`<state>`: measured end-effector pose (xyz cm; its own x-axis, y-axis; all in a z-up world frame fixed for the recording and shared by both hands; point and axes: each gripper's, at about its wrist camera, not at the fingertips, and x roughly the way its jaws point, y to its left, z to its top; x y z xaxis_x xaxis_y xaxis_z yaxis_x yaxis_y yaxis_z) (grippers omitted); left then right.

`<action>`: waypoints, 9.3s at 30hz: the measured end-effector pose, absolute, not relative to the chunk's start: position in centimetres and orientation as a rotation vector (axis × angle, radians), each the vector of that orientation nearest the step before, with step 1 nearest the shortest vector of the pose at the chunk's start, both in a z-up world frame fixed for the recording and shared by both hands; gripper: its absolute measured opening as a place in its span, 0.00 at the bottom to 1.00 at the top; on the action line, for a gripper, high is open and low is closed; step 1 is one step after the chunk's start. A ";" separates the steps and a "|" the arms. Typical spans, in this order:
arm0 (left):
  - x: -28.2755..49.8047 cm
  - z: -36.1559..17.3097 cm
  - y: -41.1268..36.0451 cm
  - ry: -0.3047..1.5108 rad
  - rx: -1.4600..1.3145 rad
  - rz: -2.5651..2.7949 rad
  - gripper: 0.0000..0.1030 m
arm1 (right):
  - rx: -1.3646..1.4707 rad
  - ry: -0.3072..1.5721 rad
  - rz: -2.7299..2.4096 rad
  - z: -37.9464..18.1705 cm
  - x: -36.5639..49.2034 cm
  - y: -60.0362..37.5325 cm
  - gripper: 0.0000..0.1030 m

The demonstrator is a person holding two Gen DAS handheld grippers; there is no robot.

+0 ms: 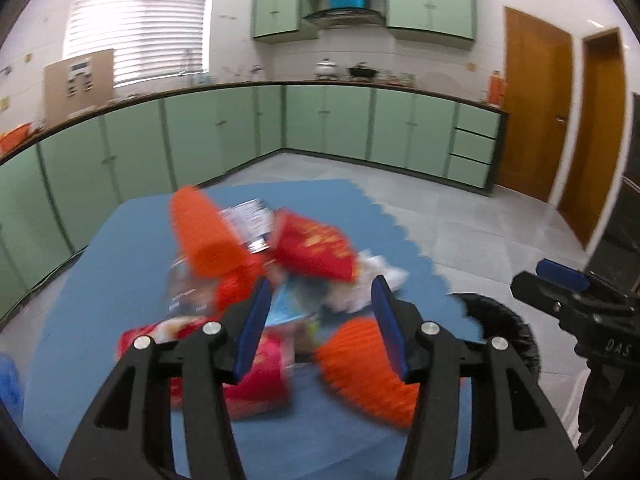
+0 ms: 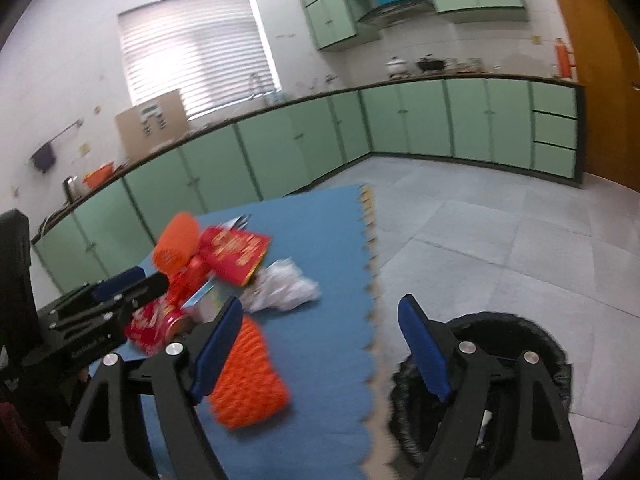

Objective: Collect trash

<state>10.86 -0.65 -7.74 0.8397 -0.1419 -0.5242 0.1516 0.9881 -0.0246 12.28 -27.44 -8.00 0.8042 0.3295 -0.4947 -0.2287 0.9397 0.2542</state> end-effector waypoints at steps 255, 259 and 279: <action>21.1 -3.9 -9.9 0.552 -0.060 -0.305 0.02 | 0.192 0.463 0.193 -3.6 15.9 -33.6 0.16; 20.0 -4.5 -12.7 0.564 -0.043 -0.369 0.02 | 0.201 0.459 0.131 -3.7 14.5 -36.1 0.16; 20.7 -14.9 -26.3 0.858 0.089 -0.639 0.40 | 0.324 0.687 -0.131 -14.4 13.8 -49.0 0.26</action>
